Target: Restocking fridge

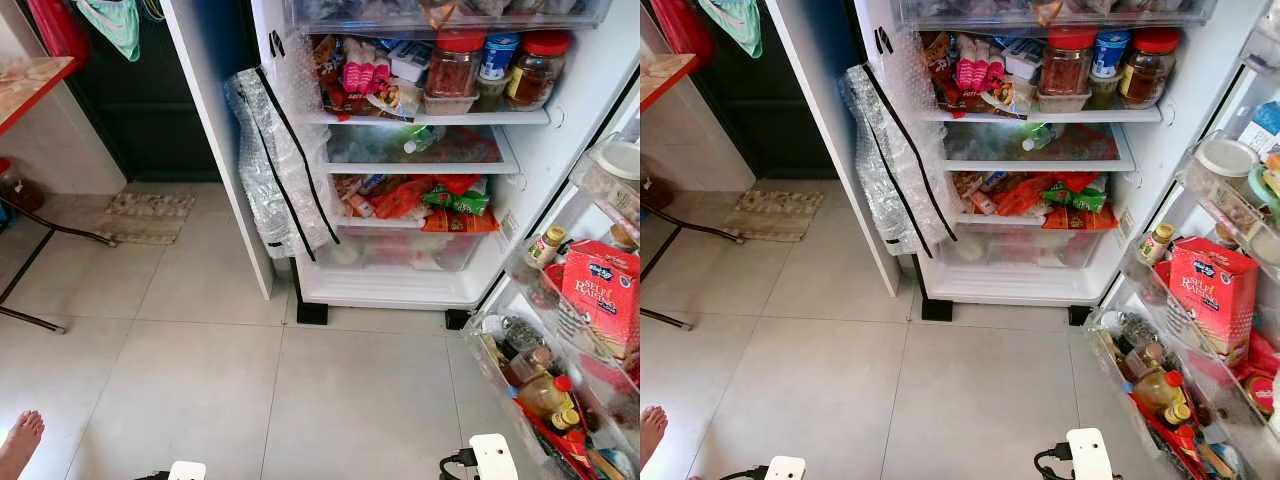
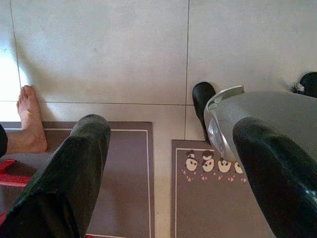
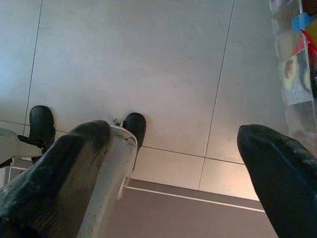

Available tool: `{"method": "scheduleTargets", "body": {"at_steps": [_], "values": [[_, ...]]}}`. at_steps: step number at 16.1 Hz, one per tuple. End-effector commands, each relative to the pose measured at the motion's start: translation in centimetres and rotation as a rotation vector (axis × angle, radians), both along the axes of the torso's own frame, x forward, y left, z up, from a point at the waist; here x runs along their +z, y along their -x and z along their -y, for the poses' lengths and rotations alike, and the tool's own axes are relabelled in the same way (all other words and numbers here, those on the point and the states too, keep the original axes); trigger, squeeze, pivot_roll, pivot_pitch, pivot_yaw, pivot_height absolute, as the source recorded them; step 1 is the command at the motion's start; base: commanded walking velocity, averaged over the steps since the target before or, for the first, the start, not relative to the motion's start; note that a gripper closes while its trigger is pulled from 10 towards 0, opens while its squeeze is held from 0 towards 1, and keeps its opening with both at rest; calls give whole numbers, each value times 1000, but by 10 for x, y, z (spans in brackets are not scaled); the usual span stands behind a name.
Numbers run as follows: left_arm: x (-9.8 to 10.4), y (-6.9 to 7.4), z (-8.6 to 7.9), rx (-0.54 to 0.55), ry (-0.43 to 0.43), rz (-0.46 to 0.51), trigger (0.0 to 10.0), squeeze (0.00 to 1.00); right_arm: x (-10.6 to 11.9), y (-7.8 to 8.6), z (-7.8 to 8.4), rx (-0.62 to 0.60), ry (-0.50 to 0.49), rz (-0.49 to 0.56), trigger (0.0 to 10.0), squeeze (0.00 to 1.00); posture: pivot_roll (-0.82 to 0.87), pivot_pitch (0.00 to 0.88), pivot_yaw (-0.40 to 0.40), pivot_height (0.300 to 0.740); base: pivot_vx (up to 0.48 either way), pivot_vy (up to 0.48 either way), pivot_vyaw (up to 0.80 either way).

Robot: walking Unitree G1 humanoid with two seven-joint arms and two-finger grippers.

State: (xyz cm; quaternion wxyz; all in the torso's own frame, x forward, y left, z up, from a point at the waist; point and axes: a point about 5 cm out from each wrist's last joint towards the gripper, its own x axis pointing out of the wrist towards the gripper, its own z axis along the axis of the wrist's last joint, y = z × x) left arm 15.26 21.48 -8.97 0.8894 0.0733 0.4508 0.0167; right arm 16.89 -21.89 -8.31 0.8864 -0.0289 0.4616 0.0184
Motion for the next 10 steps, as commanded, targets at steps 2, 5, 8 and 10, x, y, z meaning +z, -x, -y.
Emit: {"method": "scheduleTargets", "body": {"at_steps": [2,5,8,10], "values": [[-4,12,-3,19,-1,-40,10000,0,-3,6,0,-7,-4,-20,10000,0,-13,136,33,740,0,0,0],[-4,10,-2,18,0,-34,10000,0,-3,6,0,-7,-5,-19,10000,0,-14,135,33,740,0,0,0],[-3,8,-1,17,0,-29,10000,0,-3,6,0,-7,-5,-19,10000,0,-15,134,32,740,0,0,0],[-3,8,-1,15,-1,-28,10000,0,-3,6,0,-8,-4,-19,10000,0,-15,135,32,740,0,0,0]]}}
